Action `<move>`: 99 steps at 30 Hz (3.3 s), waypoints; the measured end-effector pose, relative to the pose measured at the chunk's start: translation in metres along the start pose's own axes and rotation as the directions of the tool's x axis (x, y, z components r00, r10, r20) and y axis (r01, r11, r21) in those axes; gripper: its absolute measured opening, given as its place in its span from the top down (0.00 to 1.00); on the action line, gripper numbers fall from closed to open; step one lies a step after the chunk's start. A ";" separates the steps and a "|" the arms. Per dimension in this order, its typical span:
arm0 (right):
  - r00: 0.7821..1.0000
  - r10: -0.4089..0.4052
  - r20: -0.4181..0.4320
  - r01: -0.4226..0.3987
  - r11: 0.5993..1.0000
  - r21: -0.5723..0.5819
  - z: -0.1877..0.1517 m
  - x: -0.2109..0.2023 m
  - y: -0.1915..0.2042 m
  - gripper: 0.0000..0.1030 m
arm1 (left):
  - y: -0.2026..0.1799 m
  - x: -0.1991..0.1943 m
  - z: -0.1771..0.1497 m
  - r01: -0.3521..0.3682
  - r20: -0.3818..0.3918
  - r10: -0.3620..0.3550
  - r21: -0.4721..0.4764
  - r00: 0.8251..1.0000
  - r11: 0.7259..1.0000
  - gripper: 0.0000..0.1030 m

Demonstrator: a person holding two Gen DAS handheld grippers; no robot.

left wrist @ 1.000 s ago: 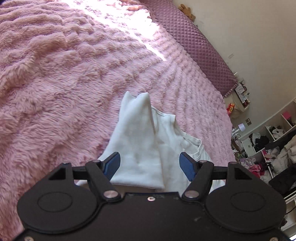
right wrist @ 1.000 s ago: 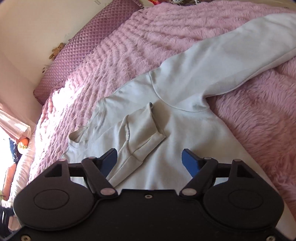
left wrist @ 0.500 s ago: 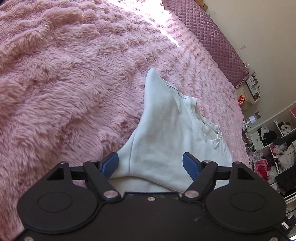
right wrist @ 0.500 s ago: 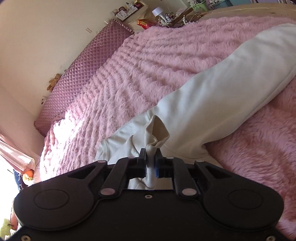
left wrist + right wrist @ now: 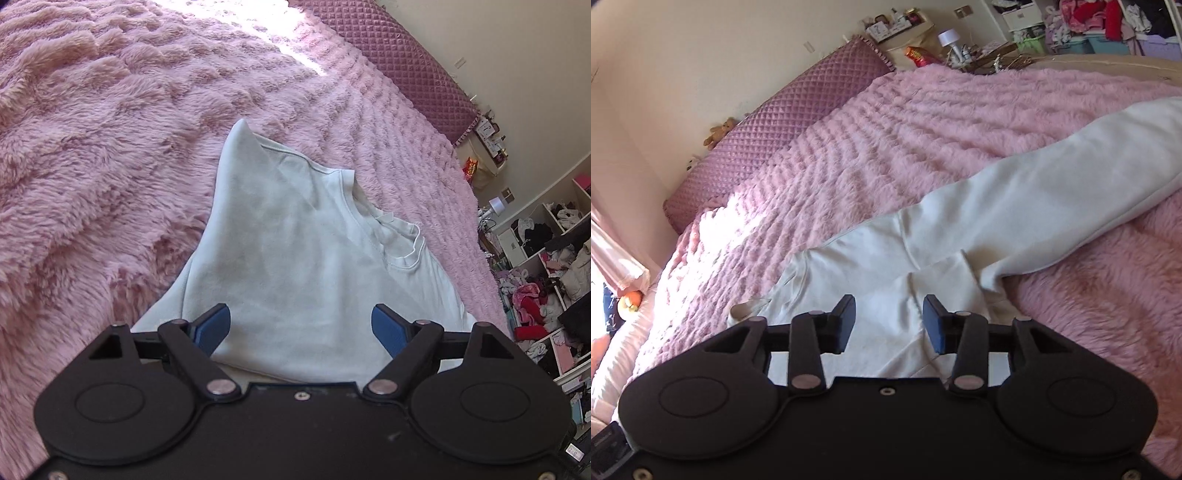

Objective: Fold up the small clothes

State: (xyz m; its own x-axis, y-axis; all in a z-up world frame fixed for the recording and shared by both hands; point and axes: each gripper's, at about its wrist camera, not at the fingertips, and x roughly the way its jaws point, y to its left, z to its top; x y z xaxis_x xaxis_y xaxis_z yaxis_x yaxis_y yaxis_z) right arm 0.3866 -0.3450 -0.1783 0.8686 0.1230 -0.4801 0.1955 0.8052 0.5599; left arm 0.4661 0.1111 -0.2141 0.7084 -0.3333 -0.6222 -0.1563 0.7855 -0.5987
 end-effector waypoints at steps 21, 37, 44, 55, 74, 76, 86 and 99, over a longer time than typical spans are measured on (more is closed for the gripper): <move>0.912 -0.326 0.248 0.096 0.759 0.644 0.083 -0.133 -0.298 0.43 | 0.000 -0.041 -0.040 -0.100 -0.051 0.106 0.121 0.993 0.988 0.13; 0.929 -0.165 0.330 0.000 0.895 0.447 0.142 -0.119 -0.216 0.89 | 0.009 -0.047 -0.041 -0.099 -0.058 0.106 0.111 0.993 0.989 0.13; 0.921 0.333 0.203 -0.364 0.920 0.144 0.105 -0.080 -0.006 0.89 | 0.024 -0.063 -0.038 -0.064 -0.043 0.067 0.062 0.997 0.996 0.13; 0.839 0.499 -0.219 -0.487 0.867 0.109 -0.036 0.003 0.131 0.55 | 0.029 -0.071 -0.025 -0.018 -0.001 0.018 -0.032 1.000 0.999 0.13; 0.960 0.209 -0.187 -0.167 0.962 0.217 -0.016 -0.025 -0.048 0.48 | -0.002 -0.018 -0.020 -0.103 0.042 0.104 -0.022 0.994 0.994 0.97; 0.963 0.203 -0.179 -0.163 0.962 0.217 -0.016 -0.026 -0.048 0.48 | -0.013 -0.038 -0.016 -0.101 0.146 0.096 0.029 0.985 0.994 0.97; 0.978 0.201 -0.063 -0.162 0.911 0.380 0.005 -0.009 -0.075 0.47 | 0.016 -0.033 -0.014 -0.121 0.150 0.115 0.032 0.982 0.992 0.97; 0.992 0.109 -0.064 -0.058 0.841 0.538 -0.012 0.004 -0.093 0.95 | 0.026 -0.035 -0.014 -0.088 0.213 0.077 0.043 0.974 0.995 0.97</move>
State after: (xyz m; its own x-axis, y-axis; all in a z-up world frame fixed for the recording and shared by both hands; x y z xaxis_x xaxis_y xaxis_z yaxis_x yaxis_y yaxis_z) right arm 0.3660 -0.4130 -0.2402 0.8537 0.2472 -0.4584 0.3590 0.3582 0.8618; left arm 0.4269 0.1362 -0.2152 0.8245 -0.1532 -0.5448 -0.1881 0.8337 -0.5191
